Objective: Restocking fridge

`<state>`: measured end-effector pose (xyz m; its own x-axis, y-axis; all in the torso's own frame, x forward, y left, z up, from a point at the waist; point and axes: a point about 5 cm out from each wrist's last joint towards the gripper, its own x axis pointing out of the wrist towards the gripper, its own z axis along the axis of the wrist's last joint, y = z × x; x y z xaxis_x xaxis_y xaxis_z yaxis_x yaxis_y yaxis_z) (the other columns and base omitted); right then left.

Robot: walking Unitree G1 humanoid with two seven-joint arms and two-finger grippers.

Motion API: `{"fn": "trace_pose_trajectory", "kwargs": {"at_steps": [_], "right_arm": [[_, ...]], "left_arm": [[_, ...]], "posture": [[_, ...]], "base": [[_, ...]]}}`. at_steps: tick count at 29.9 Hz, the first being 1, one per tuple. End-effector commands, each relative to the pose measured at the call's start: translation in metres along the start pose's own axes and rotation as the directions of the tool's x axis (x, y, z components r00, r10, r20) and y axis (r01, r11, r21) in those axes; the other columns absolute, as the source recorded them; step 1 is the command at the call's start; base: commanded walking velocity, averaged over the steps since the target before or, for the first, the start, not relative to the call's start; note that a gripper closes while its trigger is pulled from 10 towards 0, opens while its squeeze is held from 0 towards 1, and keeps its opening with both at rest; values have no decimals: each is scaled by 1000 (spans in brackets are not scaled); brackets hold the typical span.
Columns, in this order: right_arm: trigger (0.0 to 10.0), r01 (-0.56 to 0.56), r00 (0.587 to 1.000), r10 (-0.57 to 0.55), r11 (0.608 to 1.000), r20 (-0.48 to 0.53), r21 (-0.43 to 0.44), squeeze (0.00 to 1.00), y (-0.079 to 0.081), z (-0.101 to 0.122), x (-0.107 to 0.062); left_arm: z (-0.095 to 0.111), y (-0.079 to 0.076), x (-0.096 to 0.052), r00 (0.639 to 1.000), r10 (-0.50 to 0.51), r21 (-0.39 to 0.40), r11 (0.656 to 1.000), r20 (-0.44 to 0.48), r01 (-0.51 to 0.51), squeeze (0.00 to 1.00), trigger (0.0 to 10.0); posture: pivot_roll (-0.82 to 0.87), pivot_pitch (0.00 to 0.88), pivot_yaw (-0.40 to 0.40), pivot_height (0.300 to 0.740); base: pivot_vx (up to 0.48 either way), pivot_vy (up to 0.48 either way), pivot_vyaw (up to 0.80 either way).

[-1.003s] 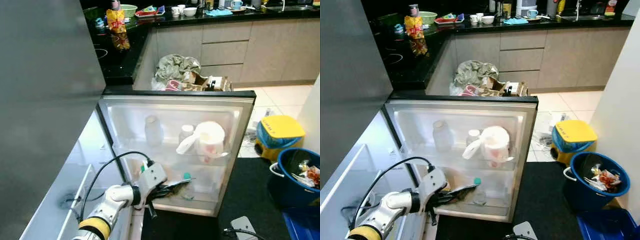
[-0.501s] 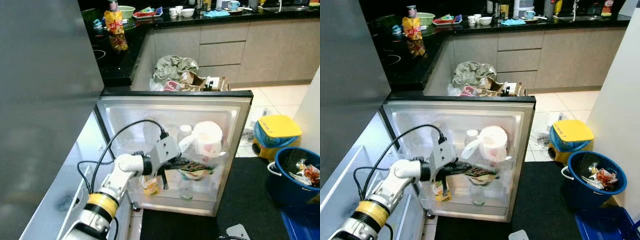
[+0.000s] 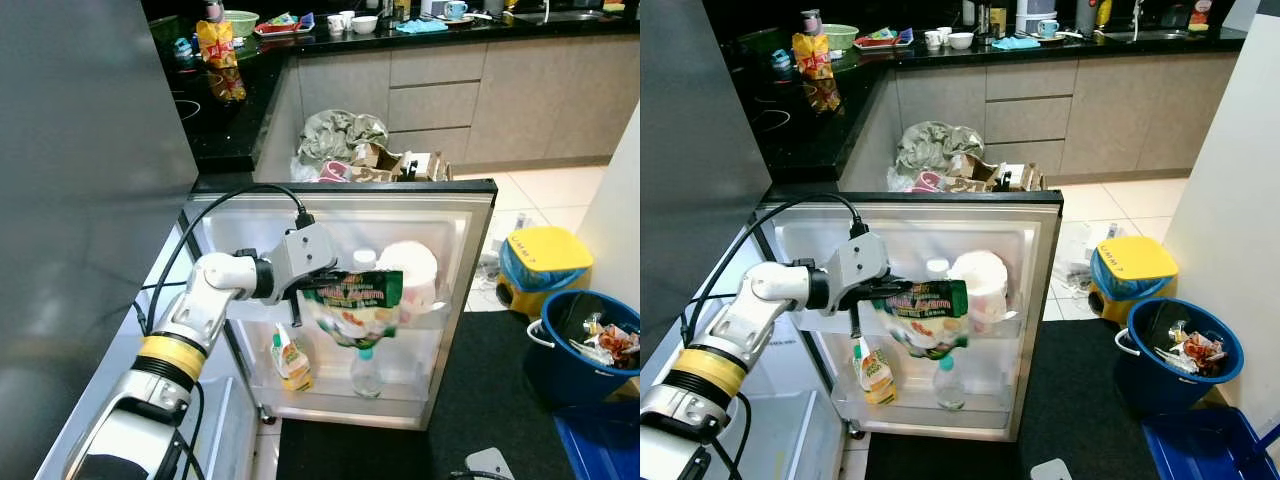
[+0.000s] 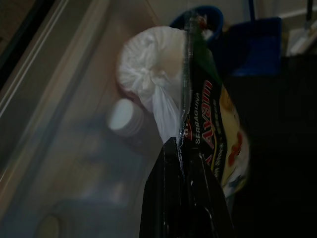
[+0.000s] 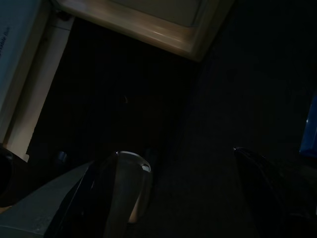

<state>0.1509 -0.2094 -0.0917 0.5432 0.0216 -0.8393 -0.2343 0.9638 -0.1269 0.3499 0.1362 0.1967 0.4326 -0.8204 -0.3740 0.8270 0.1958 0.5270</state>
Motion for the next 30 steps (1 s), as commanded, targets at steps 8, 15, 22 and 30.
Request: {"fn": "trace_pose_trajectory", "kwargs": {"at_steps": [8,15,22,30], "right_arm": [[10000,-4,1000,4,1000,-13,2,0,0,-2,0],[10000,-2,1000,2,1000,-19,7,0,1,-3,0],[10000,2,1000,-2,1000,-10,9,0,0,0,0],[10000,2,1000,-2,1000,10,12,0,1,5,2]], "left_arm": [[4,43,-31,974,204,174,967,-96,-186,0,10000],[22,60,-32,942,334,213,921,-4,-326,0,10000],[27,62,-9,917,397,231,889,40,-395,0,10000],[31,56,16,905,421,301,855,69,-421,0,10000]], "posture": [[-63,6,49,740],[-63,9,46,740],[-67,13,52,740],[-72,18,62,740]], "base": [[0,0,0],[0,0,0],[0,0,0],[0,0,0]]}}
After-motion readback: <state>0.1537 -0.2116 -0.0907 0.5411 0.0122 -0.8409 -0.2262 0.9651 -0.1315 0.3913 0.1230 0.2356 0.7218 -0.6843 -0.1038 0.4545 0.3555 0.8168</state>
